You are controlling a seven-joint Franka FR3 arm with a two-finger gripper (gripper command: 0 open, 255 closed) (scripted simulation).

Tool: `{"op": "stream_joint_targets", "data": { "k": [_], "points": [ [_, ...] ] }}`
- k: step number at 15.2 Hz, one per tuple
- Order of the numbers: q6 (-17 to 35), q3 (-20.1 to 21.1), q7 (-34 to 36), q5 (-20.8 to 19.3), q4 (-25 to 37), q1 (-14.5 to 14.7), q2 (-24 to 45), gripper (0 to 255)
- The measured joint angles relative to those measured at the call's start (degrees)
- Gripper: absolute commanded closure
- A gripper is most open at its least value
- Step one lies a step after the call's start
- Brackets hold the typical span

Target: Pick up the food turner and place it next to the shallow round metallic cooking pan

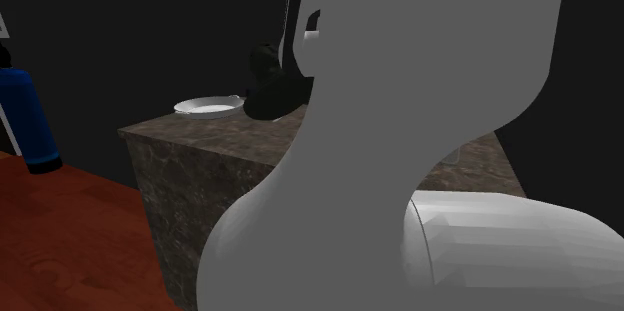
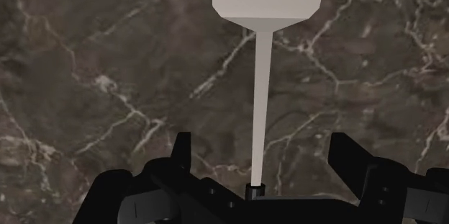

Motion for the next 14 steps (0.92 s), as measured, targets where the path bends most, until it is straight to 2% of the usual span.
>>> {"op": "stream_joint_targets", "data": {
  "k": [10, 14],
  "points": [
    [0.01, 0.0, 0.0, 0.0, 0.0, 0.0, 0.0, 255],
    [-1.99, 0.03, -0.24, 0.22, 0.69, -0.06, -1.33, 255]
  ]
}}
